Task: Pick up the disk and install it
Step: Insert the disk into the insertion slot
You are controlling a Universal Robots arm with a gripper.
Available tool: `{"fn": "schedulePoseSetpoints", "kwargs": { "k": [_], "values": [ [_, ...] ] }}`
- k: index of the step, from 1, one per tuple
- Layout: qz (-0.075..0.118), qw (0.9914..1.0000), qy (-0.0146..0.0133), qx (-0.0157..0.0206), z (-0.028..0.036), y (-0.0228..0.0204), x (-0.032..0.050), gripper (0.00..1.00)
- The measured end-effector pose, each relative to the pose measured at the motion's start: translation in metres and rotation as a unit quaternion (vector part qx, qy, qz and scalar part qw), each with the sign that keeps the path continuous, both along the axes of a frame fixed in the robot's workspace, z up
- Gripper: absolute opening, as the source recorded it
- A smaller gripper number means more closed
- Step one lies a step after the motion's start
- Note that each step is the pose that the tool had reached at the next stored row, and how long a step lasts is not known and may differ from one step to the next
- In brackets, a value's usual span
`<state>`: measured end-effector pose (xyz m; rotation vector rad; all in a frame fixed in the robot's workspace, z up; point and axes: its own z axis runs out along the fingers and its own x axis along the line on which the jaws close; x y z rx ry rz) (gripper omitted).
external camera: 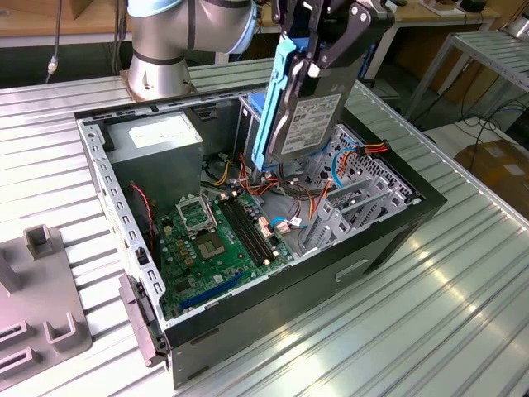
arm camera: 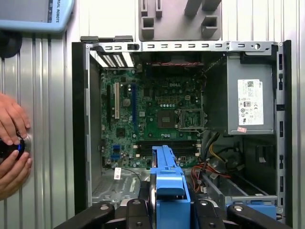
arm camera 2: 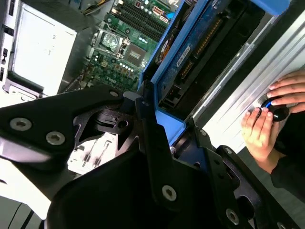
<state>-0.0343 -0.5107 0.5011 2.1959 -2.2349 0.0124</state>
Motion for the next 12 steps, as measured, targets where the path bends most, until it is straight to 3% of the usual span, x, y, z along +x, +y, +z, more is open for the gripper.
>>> {"fn": "schedulePoseSetpoints", "kwargs": {
  "k": [4,5,7,8,12],
  "values": [
    [0.000,1.00000,0.0000,0.0000,-0.0010,-0.0140,0.0005,0.37],
    [0.000,1.00000,0.0000,0.0000,-0.0014,-0.0195,0.0007,0.37],
    [0.000,1.00000,0.0000,0.0001,-0.0019,-0.0246,0.0014,0.37],
    [0.000,1.00000,0.0000,0.0000,-0.0022,-0.0267,0.0027,0.37],
    [0.000,1.00000,0.0000,0.0000,-0.0038,-0.0274,0.0137,0.37]
  ]
}}
